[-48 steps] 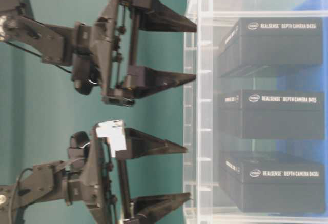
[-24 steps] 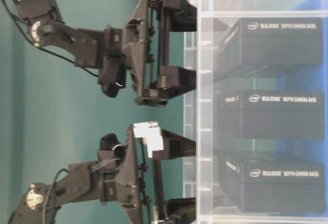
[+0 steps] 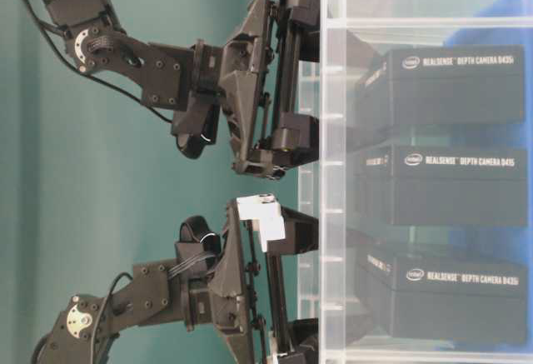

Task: Take the box out of the case with both arms.
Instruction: 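Lower both grippers around the outer boxes and close on them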

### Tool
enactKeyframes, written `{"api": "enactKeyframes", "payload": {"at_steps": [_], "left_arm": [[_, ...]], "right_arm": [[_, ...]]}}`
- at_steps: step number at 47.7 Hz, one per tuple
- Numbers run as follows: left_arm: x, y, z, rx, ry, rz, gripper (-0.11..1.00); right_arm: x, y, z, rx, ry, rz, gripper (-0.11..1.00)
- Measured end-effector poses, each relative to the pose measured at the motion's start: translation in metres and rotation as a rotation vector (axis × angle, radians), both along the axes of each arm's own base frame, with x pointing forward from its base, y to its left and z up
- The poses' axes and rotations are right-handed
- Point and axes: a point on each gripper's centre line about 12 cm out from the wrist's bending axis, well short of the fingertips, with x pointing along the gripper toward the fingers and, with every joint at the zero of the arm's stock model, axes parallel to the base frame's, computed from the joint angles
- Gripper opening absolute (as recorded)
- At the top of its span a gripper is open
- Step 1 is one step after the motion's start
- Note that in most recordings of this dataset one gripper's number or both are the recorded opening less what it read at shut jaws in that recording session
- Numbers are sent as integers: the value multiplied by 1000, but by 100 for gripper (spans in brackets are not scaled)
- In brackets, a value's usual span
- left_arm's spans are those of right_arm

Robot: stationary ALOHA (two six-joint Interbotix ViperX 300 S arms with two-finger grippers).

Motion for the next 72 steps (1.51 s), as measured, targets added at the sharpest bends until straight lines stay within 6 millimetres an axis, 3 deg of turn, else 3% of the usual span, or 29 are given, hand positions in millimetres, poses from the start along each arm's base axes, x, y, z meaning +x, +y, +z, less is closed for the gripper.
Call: {"api": "enactKeyframes", "payload": {"at_steps": [44, 50, 56, 59, 72], "left_arm": [[-2, -3, -4, -24, 35, 1, 89], [-5, -5, -3, -33, 60, 1, 84], [-9, -8, -3, -46, 94, 3, 71], [-10, -8, -2, -51, 104, 5, 64], [-9, -9, -2, -53, 105, 5, 64]], "right_arm": [[0, 0, 0, 10, -2, -3, 94], [-1, 0, 0, 14, 1, -8, 87], [-3, 1, -1, 26, 15, -35, 67], [-4, 1, -1, 29, 17, -50, 67], [-3, 1, -1, 30, 17, -55, 67]]}}
